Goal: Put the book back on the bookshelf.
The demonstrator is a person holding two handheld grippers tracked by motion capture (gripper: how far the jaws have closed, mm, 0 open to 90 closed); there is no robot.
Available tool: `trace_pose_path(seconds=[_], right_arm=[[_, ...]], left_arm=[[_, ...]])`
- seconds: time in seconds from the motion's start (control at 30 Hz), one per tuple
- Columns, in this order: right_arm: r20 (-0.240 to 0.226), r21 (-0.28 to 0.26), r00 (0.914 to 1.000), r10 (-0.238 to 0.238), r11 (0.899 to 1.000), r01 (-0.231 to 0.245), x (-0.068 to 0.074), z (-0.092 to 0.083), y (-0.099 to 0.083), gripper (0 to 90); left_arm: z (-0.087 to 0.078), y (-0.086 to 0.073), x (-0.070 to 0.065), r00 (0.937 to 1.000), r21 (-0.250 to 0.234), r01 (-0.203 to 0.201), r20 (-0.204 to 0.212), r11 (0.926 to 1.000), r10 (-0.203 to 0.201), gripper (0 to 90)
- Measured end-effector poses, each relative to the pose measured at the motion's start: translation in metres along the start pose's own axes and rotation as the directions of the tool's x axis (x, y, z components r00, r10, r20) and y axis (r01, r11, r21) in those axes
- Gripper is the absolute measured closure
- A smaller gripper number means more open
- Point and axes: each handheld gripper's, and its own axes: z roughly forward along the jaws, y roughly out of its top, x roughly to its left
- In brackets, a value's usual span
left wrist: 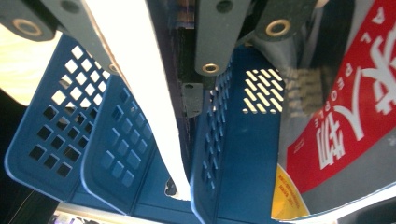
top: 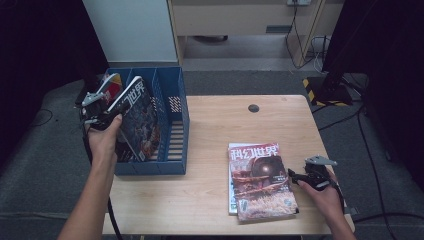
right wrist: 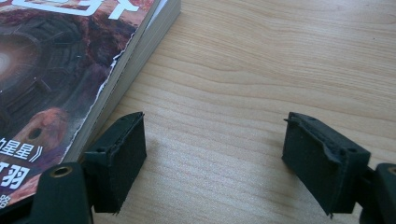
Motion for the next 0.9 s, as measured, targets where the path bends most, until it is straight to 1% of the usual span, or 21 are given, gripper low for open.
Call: trace_pose_path(seconds=[0.13, 0.23, 0.3, 0.43, 0.5, 0.77, 0.9], right_arm=[[0.000, 0.000, 1.0000, 0.000, 1.000, 0.000, 0.000, 0.000, 0.000, 21.7], [0.000, 0.000, 1.0000, 0.000, 1.000, 0.000, 0.000, 0.000, 0.000, 21.6], [-0.003, 0.004, 1.0000, 0.000, 1.000, 0.000, 0.000, 0.000, 0.000, 21.5], [-0.001, 0.003, 1.0000, 0.005, 1.000, -0.005, 0.000, 0.000, 0.000, 21.5], [-0.002, 0.003, 1.0000, 0.003, 1.000, -0.003, 0.000, 0.000, 0.000, 21.5], [-0.001, 0.001, 1.0000, 0.004, 1.000, -0.004, 0.000, 0.000, 0.000, 21.5], [-0.002, 0.001, 1.0000, 0.003, 1.000, -0.003, 0.001, 0.000, 0.000, 21.5]], left_arm=[[0.002, 0.002, -0.003, 0.9998, -0.006, -0.016, -0.012, 0.9999, 0.016, 82.0], [0.003, 0.002, -0.004, 0.9999, -0.024, -0.010, -0.012, 0.9997, 0.010, 82.0], [0.003, 0.003, -0.004, 1.0000, -0.047, -0.002, -0.009, 0.9989, 0.002, 82.0], [0.004, 0.006, -0.005, 0.9999, -0.070, -0.005, -0.012, 0.9975, 0.004, 82.0], [0.006, 0.006, -0.005, 0.9999, -0.073, -0.010, -0.012, 0.9973, 0.009, 82.0], [0.015, 0.007, -0.008, 1.0000, -0.078, -0.004, -0.008, 0.9970, 0.003, 82.0], [0.018, 0.005, -0.010, 0.9999, -0.081, -0.010, -0.009, 0.9967, 0.009, 82.0]])
